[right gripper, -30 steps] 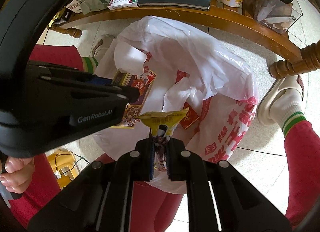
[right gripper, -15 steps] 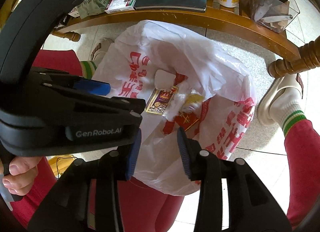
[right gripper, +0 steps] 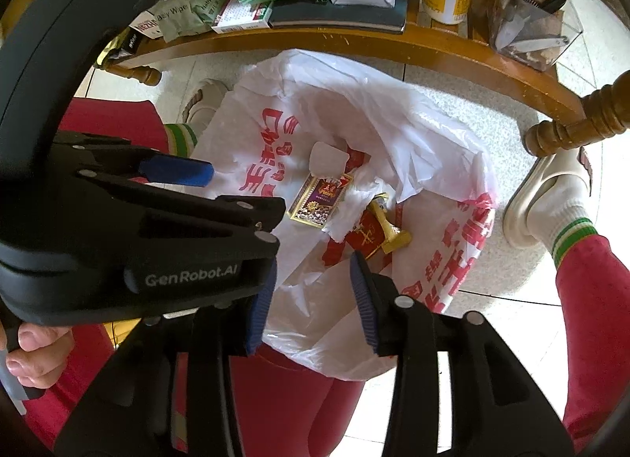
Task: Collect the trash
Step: 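Open the left tool dropping the yellow-purple box while the right tool drops the wrapper, then raise both tools back over the table toward the boxes, then grasp the blue-white box with the left tool while the right tool grasps the medicine box, then carry both held boxes down over the white plastic bag, then open the left tool dropping its box while the right tool drops the medicine box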
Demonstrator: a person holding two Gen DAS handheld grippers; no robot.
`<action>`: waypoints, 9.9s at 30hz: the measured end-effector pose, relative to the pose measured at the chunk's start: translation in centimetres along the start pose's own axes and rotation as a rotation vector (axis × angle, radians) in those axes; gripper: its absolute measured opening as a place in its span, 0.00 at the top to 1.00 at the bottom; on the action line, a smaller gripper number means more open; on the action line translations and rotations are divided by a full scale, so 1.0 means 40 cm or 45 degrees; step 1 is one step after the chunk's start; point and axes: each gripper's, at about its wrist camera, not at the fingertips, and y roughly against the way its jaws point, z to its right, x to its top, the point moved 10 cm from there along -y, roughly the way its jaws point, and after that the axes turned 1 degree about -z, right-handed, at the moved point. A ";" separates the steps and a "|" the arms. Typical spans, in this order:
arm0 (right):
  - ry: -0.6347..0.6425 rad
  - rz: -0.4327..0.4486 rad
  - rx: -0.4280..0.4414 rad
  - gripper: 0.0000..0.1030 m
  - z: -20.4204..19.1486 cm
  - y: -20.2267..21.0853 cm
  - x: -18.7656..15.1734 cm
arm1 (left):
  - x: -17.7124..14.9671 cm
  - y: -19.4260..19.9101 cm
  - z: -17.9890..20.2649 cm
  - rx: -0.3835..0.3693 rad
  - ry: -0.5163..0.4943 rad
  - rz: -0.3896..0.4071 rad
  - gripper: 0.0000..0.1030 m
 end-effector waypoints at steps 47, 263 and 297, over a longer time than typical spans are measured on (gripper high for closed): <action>0.683 0.821 -0.313 0.07 -0.081 1.378 0.460 | 0.062 1.163 0.074 0.114 -0.104 0.594 0.08; 0.211 -0.182 -0.199 0.42 0.023 0.028 -0.082 | -0.015 0.009 -0.005 -0.048 -0.054 -0.115 0.42; 0.136 -0.216 -0.093 0.27 0.026 -0.024 -0.068 | -0.007 -0.074 -0.023 -0.072 0.022 -0.265 0.21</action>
